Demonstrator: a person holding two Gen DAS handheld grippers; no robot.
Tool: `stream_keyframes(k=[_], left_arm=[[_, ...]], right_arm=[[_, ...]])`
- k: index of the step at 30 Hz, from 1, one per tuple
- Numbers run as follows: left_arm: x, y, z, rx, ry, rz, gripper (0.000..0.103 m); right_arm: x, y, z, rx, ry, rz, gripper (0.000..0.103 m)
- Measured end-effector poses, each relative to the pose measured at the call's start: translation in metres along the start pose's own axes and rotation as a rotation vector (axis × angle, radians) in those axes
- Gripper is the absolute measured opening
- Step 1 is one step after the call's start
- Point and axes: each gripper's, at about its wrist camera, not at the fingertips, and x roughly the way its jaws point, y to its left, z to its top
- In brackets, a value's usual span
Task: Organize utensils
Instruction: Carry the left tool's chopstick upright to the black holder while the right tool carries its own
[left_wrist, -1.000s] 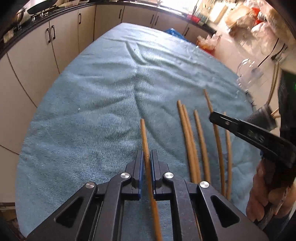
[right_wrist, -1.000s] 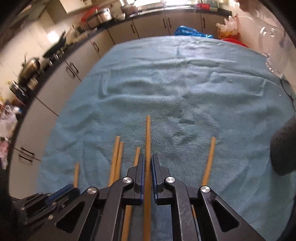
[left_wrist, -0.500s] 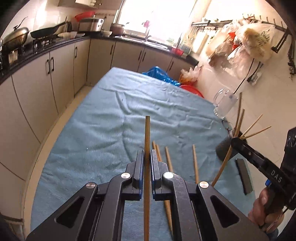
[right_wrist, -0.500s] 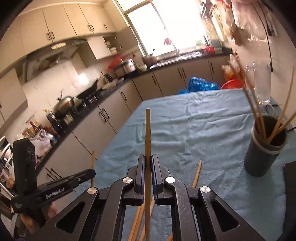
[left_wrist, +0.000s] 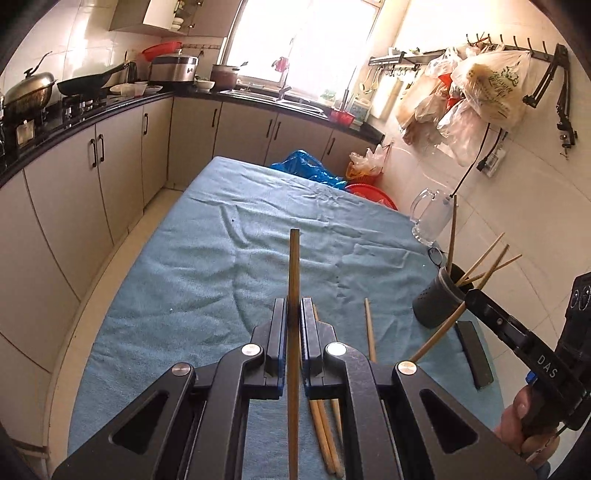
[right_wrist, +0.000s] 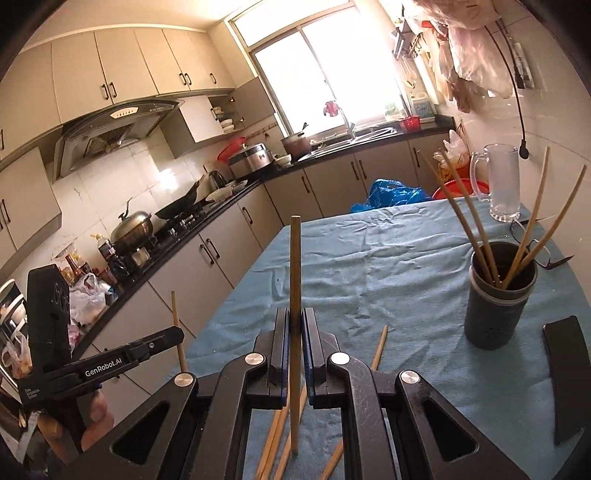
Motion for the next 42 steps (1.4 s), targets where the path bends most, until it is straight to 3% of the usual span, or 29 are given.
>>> stream_keyframes(k=[26,42], left_arm=[[-0.023,-0.031,0.013,0.055,-0.052,-0.054,0.006],[-0.024,-0.046,0.022,0.082,-0.064,-0.091,0.006]], right_arm=[[-0.063,-0.023,0.006,0.046,-0.123,-0.082,0.007],[-0.076,-0.040,0.009,0.077,-0.153,-0.123,0.007]])
